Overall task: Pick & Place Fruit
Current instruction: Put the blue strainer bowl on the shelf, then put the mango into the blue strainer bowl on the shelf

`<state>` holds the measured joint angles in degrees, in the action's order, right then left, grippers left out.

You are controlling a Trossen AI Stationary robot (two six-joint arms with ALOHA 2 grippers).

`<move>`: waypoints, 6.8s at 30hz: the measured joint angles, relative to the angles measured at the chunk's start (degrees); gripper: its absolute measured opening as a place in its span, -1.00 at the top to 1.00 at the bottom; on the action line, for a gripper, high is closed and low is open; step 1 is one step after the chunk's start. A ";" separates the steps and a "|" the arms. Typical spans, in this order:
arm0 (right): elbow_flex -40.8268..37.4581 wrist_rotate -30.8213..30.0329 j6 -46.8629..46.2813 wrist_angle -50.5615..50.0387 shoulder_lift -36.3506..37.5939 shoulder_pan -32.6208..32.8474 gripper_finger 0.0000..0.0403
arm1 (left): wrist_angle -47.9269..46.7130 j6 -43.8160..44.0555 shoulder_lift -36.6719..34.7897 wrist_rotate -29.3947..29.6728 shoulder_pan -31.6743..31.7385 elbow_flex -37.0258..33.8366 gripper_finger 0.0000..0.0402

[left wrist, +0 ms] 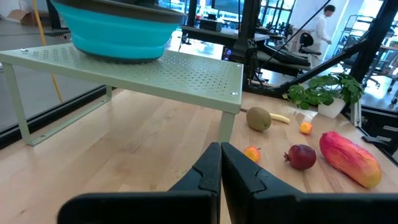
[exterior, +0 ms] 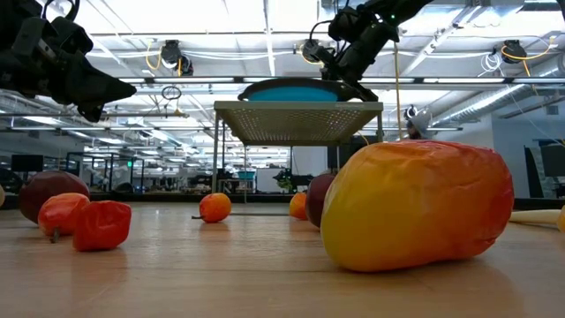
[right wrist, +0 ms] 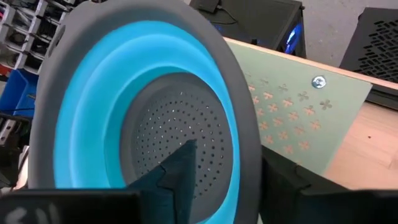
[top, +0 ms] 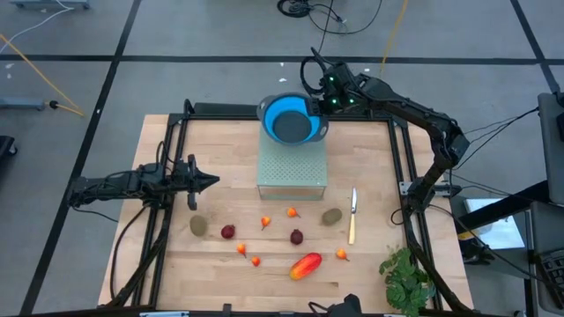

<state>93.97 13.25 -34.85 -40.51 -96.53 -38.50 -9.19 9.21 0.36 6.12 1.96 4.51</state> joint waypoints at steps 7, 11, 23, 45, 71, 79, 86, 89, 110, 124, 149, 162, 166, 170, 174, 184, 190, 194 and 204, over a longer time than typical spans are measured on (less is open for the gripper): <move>0.00 -4.13 2.13 0.02 0.00 0.04 0.26 | 0.00 0.00 0.00 0.01 -0.01 0.00 0.95; 0.00 -4.27 2.31 0.00 0.00 0.00 0.26 | 0.00 0.00 0.00 0.01 -0.01 0.00 0.95; 0.00 -4.26 2.48 2.84 0.12 0.00 0.26 | 0.00 0.00 0.00 0.01 -0.01 0.00 0.95; 0.00 -5.21 3.04 6.47 0.26 -0.02 0.33 | 0.00 0.00 0.00 0.00 0.00 0.00 0.95; -0.02 -10.66 6.46 9.42 0.28 -0.04 0.32 | 0.00 0.00 0.00 -0.01 0.00 0.00 0.95; -0.06 -10.27 8.91 13.92 1.34 1.04 0.38 | 0.00 0.00 0.00 -0.01 0.01 0.00 0.95; -0.07 -10.24 12.24 12.74 4.65 3.95 0.47 | 0.00 -0.74 0.00 -0.01 0.00 0.01 0.95; -0.07 -10.27 13.91 11.53 6.77 5.42 0.54 | 0.00 -1.22 0.00 -0.01 0.01 0.00 0.95; -0.02 -10.24 23.60 7.95 11.17 18.91 0.99 | 0.00 -1.50 0.00 -0.01 0.00 0.02 0.95; -0.91 -10.18 27.17 8.25 12.73 30.19 1.00 | 0.00 -1.48 0.00 -0.32 0.01 0.02 0.95; -42.62 -10.18 20.48 38.06 41.60 51.58 1.00 | 0.04 -1.35 0.00 1.90 0.00 0.02 0.95; -53.52 -10.16 20.76 42.86 47.54 56.39 1.00 | 0.44 4.31 0.00 1.93 -0.01 0.02 0.95; -56.11 -10.16 20.47 44.55 46.94 56.24 1.00 | 0.46 4.31 0.00 1.93 0.01 0.02 0.95; -57.97 -10.05 21.23 46.72 46.19 56.22 0.98 | 0.44 4.74 0.00 1.93 0.01 0.02 0.95; -58.01 -10.10 24.61 46.51 44.51 56.81 1.00 | 0.44 4.66 0.00 1.94 0.00 0.02 0.95; -53.00 -10.18 29.06 45.27 34.64 61.62 1.00 | -0.60 4.55 0.00 1.93 0.00 0.02 0.95; -46.57 -10.26 30.16 39.40 27.82 64.50 1.00 | -0.70 4.48 0.02 1.93 -0.01 0.02 0.95; -41.60 -10.31 32.01 33.15 23.38 66.37 1.00 | -0.72 4.48 0.00 1.93 0.01 0.02 0.95; -29.63 -13.02 34.57 25.63 13.26 67.91 1.00 | -0.76 1.26 0.02 1.91 0.00 0.02 0.95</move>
<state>64.34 0.23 -0.29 -14.88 -83.27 29.41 -9.96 10.47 0.38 8.03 1.97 4.54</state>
